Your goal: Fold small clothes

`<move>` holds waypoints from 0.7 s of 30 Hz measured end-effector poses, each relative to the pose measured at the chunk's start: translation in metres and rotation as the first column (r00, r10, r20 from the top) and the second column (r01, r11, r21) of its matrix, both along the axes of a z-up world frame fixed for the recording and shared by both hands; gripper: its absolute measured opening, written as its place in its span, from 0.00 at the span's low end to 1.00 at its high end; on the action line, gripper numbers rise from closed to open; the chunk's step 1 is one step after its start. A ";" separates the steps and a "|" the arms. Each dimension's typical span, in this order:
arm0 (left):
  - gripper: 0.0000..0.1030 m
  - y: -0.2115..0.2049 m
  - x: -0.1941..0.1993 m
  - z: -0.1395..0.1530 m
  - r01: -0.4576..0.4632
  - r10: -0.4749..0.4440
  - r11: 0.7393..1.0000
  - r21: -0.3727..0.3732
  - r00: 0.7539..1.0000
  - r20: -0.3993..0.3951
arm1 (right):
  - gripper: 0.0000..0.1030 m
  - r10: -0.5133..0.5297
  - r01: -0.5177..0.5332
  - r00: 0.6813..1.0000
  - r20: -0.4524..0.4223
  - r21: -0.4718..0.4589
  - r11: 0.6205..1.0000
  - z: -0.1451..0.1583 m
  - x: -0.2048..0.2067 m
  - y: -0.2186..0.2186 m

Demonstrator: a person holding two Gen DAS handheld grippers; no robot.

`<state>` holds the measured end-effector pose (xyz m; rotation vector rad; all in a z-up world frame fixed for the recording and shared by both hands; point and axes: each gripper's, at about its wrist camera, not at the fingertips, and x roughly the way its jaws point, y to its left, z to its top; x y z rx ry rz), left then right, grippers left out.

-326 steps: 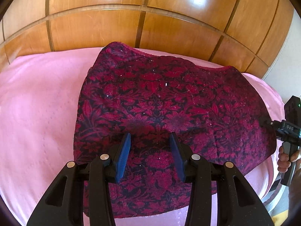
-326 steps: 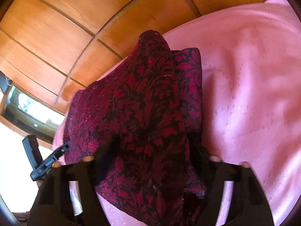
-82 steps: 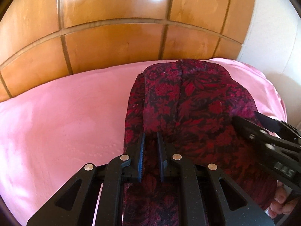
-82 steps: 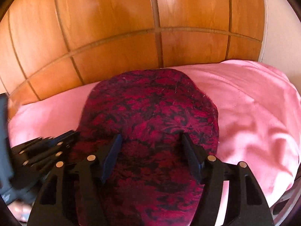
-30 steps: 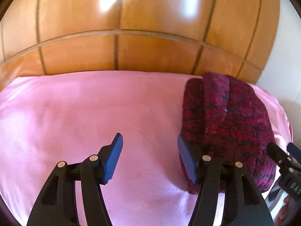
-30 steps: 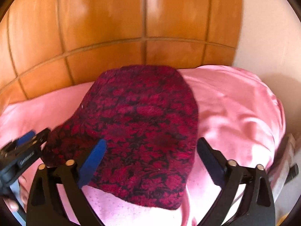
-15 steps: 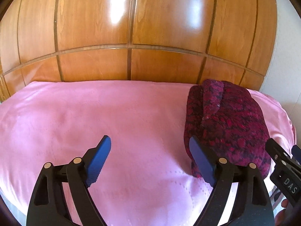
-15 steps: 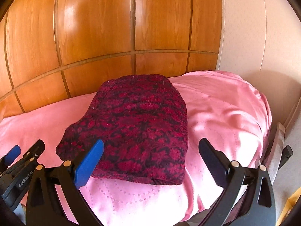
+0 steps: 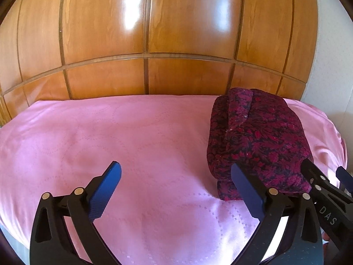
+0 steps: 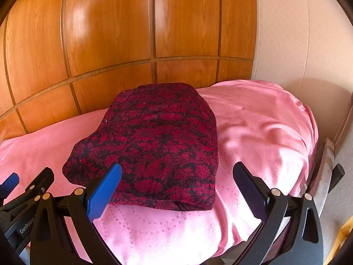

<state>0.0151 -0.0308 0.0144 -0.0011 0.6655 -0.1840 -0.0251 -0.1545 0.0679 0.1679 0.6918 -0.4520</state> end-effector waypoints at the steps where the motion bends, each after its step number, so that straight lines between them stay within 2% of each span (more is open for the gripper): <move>1: 0.96 -0.001 0.000 0.000 0.001 -0.001 1.000 0.004 1.000 -0.001 | 0.98 0.001 -0.001 1.000 0.001 0.002 1.000 0.000 0.000 -0.001; 21: 0.96 -0.004 0.004 -0.002 -0.008 0.008 0.999 0.041 1.000 0.000 | 0.98 -0.005 0.004 1.000 0.007 0.023 1.000 -0.005 0.002 -0.007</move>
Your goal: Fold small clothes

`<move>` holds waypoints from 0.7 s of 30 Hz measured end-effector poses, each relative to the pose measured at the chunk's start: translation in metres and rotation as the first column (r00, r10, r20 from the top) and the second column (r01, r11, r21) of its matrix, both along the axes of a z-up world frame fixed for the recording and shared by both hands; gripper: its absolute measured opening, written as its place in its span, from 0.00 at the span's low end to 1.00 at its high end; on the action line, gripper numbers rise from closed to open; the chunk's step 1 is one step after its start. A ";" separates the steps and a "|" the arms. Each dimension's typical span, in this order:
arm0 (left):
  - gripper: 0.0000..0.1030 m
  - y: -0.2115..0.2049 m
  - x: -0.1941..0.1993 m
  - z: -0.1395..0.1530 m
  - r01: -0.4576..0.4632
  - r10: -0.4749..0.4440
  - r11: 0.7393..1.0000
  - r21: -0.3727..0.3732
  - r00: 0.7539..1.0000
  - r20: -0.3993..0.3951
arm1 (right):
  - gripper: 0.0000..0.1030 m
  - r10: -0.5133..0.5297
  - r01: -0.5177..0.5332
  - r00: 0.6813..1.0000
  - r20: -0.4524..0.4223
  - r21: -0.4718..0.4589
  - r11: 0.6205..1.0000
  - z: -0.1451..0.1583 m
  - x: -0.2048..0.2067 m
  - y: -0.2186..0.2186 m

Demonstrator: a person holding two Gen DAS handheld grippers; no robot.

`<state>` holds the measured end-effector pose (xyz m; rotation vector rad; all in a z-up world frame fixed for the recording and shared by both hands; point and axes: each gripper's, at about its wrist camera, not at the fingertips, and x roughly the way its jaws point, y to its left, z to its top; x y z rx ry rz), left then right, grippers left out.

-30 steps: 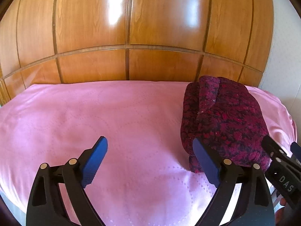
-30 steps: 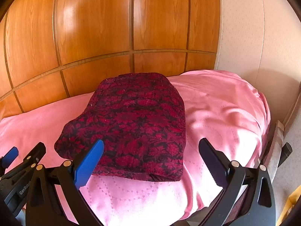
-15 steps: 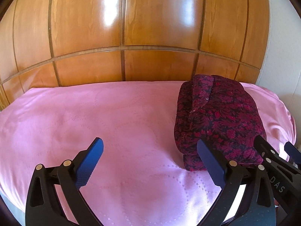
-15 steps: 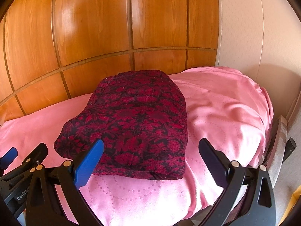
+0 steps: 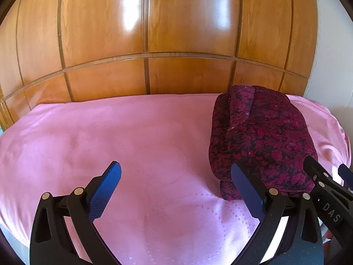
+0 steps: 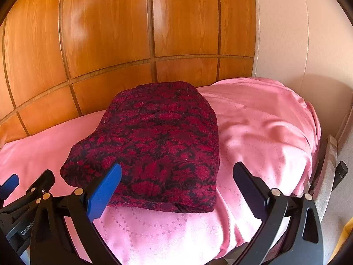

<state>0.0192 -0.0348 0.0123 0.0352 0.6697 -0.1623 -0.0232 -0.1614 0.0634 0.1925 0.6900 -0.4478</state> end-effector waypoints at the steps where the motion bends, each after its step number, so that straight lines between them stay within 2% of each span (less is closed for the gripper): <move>1: 0.96 0.000 0.000 0.000 -0.002 0.002 1.000 0.002 1.000 0.001 | 0.98 0.000 0.000 1.000 0.000 0.001 1.000 0.000 0.000 0.000; 21: 0.96 0.002 -0.001 -0.001 -0.017 0.017 1.000 0.004 1.000 0.000 | 0.98 0.009 -0.009 1.000 -0.012 0.012 1.000 -0.005 0.004 0.003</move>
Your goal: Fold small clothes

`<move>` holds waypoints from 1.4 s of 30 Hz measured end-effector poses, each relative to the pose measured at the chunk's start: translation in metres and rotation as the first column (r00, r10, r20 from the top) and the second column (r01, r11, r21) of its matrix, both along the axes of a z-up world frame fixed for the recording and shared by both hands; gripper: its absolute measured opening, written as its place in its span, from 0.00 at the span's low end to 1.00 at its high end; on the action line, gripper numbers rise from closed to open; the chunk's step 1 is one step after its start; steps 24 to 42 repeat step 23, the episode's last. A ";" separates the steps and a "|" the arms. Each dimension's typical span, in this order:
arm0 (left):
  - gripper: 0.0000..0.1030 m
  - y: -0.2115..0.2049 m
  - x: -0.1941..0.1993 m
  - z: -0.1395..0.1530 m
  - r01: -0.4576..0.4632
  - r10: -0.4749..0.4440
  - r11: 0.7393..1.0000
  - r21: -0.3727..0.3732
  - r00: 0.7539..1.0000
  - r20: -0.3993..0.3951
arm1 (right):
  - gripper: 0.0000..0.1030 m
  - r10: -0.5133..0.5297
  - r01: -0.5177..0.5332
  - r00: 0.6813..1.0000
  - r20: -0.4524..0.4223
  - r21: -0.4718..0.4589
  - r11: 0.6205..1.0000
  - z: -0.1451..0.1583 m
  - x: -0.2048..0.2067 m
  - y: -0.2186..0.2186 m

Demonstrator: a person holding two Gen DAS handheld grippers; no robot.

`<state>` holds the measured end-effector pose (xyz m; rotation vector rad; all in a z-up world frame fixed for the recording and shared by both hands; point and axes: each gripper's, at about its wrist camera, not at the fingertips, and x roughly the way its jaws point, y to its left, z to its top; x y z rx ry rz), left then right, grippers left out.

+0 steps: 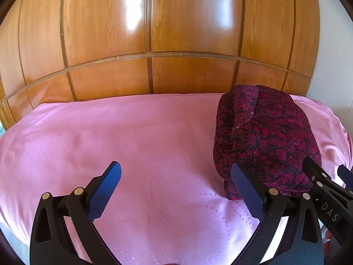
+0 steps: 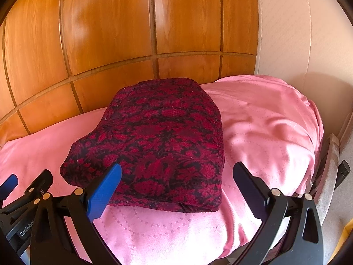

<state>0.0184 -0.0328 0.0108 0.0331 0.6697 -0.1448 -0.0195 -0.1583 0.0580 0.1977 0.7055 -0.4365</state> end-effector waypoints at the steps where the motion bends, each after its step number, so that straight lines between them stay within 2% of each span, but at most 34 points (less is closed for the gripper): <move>1: 0.96 0.000 0.000 0.000 -0.002 0.002 1.000 0.000 1.000 0.001 | 0.98 0.001 -0.001 1.000 0.001 0.000 1.000 0.000 0.000 0.000; 13: 0.96 0.006 -0.004 0.003 -0.012 0.012 1.000 -0.004 0.999 0.034 | 0.98 0.011 -0.011 1.000 0.000 0.002 1.000 0.000 0.001 0.003; 23: 0.96 0.009 0.003 -0.003 -0.022 0.022 1.000 -0.011 1.000 -0.018 | 0.98 0.011 -0.012 0.997 0.082 0.016 1.000 0.023 0.002 -0.024; 42: 0.96 0.009 0.003 -0.003 -0.022 0.022 1.000 -0.011 1.000 -0.018 | 0.98 0.011 -0.012 0.997 0.082 0.016 1.000 0.023 0.002 -0.024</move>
